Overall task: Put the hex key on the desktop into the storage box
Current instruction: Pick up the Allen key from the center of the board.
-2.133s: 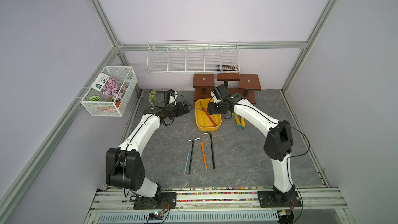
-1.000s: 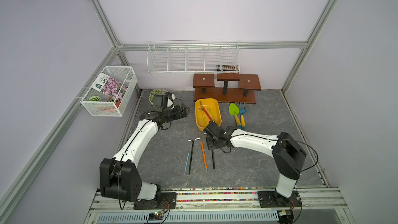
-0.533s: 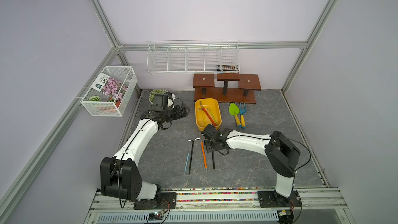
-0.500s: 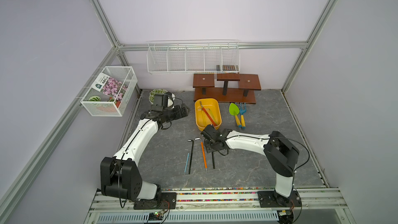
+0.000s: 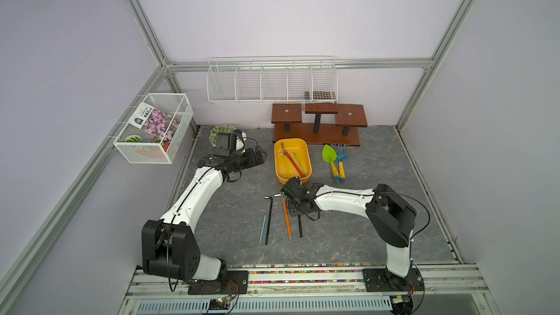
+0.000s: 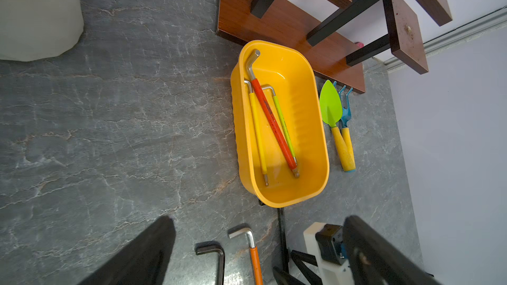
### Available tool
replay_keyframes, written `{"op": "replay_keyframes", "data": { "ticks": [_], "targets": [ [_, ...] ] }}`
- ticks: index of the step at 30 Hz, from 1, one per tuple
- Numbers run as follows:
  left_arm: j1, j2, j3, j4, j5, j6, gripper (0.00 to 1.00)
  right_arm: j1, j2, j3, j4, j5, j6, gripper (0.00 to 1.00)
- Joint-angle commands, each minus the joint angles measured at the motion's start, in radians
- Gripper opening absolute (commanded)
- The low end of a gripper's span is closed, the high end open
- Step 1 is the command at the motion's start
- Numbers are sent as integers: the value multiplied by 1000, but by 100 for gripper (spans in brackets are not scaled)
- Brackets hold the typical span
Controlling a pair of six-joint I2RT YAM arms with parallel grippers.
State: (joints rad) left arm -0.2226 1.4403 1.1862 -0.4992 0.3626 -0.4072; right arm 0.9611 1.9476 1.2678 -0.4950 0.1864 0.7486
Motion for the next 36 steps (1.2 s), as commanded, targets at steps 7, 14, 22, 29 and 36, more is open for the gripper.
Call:
{"op": "replay_keyframes", "data": {
  "ticks": [7, 14, 22, 29, 36],
  "targets": [
    [4, 15, 30, -10, -8, 9, 100, 7, 16, -22, -24, 15, 11, 25],
    [5, 16, 30, -7, 0, 10, 100, 7, -28, -27, -31, 18, -14, 7],
    [4, 17, 29, -7, -2, 10, 100, 10, -71, -38, -36, 18, -15, 0],
    [4, 14, 30, -9, -1, 8, 100, 13, -142, -44, -53, 29, -20, 0],
    [4, 11, 30, -9, -2, 8, 100, 23, -210, -44, -81, 44, -26, 0]
  ]
}}
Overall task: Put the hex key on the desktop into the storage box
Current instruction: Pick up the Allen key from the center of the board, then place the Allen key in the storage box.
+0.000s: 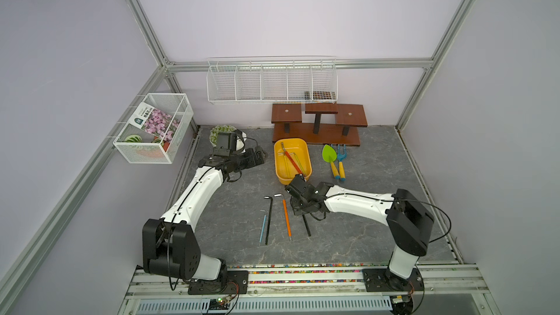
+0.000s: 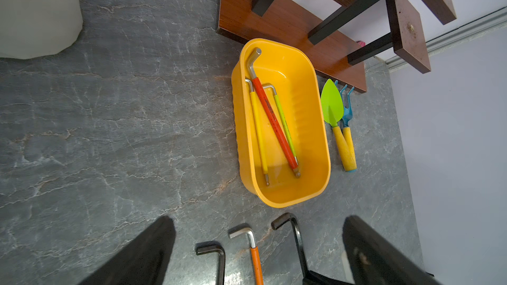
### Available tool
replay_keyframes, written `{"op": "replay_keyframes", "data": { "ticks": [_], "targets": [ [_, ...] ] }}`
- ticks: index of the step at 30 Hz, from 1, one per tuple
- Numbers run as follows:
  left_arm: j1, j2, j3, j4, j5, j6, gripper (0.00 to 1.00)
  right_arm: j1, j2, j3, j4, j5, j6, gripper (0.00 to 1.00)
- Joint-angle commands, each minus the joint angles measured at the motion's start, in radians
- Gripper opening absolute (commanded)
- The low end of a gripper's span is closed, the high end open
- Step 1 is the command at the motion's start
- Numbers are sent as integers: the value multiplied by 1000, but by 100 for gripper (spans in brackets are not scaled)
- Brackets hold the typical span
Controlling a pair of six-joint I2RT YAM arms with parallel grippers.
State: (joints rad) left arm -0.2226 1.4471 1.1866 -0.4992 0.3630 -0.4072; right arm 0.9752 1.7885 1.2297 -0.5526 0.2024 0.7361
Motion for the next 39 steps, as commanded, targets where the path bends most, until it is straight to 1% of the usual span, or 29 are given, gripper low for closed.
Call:
{"op": "replay_keyframes", "data": {
  "ticks": [1, 21, 27, 31, 33, 35, 39],
  "targets": [
    [4, 3, 29, -9, -2, 9, 100, 11, -59, -6, -27, 28, -14, 0],
    [4, -15, 22, 0, -5, 8, 100, 17, -195, 23, -35, 9, -35, 0],
    [5, -16, 26, 11, -3, 3, 100, 17, -180, 102, -91, 56, -38, 0],
    [7, 9, 100, 5, 18, -16, 100, 9, -156, 166, -119, 72, -65, 0],
    [7, 27, 163, -14, 23, -8, 100, -6, -146, 190, -120, 61, -74, 0],
    [7, 40, 192, -16, 22, 5, 100, -23, -137, 210, -117, 46, -80, 0],
    [15, 44, 161, 30, 19, 6, 100, -73, -124, 237, -88, -10, -87, 0]
  ]
}}
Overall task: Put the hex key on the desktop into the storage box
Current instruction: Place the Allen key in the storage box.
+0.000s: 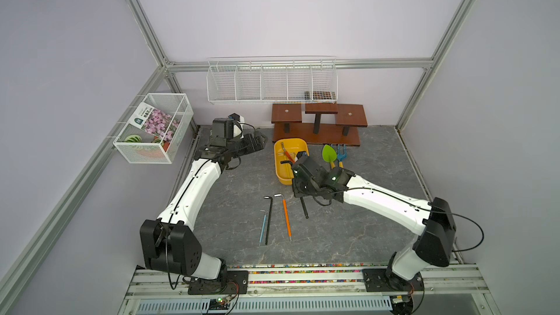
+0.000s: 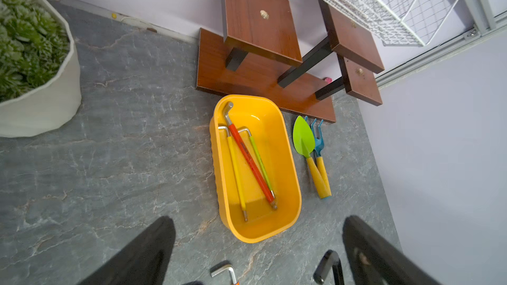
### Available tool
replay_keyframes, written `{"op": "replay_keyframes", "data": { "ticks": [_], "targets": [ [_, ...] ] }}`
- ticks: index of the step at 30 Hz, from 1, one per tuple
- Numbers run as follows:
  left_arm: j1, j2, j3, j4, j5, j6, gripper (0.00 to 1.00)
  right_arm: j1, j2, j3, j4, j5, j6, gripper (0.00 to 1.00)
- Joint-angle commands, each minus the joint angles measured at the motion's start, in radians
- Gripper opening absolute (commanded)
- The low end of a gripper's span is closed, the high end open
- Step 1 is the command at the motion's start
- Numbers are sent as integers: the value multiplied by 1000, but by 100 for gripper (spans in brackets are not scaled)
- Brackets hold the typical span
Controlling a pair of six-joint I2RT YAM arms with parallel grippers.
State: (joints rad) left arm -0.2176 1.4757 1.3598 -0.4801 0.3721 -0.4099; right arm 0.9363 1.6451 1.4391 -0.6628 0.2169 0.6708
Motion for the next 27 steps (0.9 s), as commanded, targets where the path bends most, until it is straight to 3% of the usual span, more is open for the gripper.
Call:
{"op": "replay_keyframes", "data": {
  "ticks": [1, 17, 27],
  "targets": [
    [14, 15, -25, 24, 14, 4, 100, -47, 22, 34, 29, -38, -23, 0],
    [38, 47, -74, 47, 39, -22, 100, -207, 212, 220, 75, -166, -68, 0],
    [45, 49, -72, 47, 49, -27, 100, -293, 425, 465, 41, -235, -105, 0]
  ]
}}
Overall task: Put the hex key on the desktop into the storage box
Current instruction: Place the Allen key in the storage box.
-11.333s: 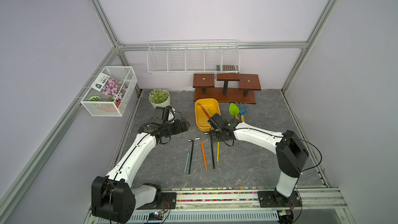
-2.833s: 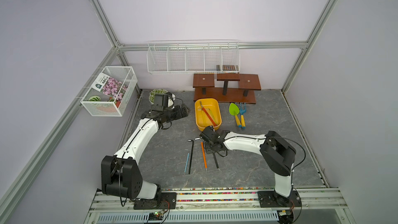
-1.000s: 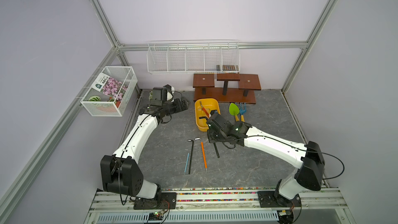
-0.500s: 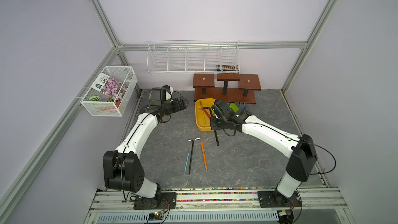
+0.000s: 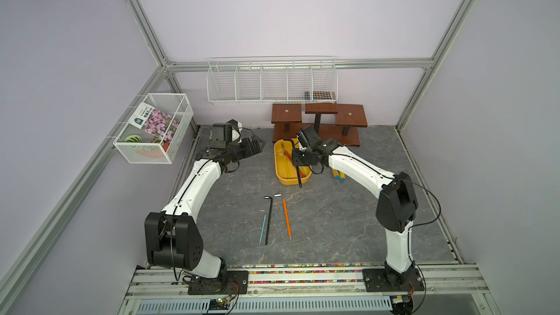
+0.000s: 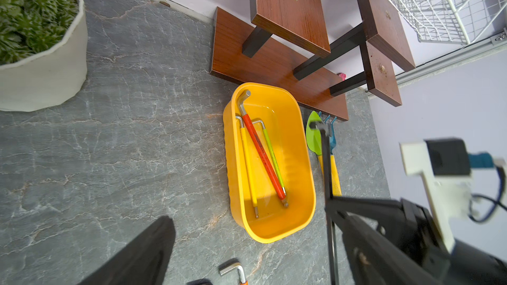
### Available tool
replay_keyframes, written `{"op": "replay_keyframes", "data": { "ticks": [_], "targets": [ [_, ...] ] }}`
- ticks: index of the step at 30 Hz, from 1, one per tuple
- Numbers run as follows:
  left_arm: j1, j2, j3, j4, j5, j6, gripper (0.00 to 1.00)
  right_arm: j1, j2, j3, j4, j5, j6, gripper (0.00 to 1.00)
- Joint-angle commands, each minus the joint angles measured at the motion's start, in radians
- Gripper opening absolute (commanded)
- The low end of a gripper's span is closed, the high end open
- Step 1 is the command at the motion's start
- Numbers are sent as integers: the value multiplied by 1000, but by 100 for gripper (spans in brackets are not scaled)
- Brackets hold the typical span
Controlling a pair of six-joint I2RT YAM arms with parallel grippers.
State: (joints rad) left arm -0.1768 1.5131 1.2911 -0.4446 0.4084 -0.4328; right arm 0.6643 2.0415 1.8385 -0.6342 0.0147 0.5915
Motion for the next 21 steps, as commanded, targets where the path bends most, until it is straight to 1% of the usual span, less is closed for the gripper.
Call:
{"op": "replay_keyframes", "data": {
  "ticks": [1, 4, 10, 19, 20, 21],
  "targets": [
    [5, 11, -4, 11, 12, -4, 100, -30, 51, 86, 13, -47, -27, 0],
    [4, 10, -4, 13, 13, -5, 100, -54, 108, 133, 28, -89, -20, 0],
    [4, 11, -6, 13, 12, -7, 100, -75, 210, 231, 14, -108, -15, 0],
    [4, 12, -5, 15, 13, -6, 100, -93, 289, 270, 13, -111, -11, 0],
    [4, 12, -6, 14, 15, -6, 100, -92, 292, 270, 12, -111, -12, 2],
    [5, 13, -6, 15, 15, -6, 100, -92, 294, 270, 9, -111, -12, 8]
  ]
}}
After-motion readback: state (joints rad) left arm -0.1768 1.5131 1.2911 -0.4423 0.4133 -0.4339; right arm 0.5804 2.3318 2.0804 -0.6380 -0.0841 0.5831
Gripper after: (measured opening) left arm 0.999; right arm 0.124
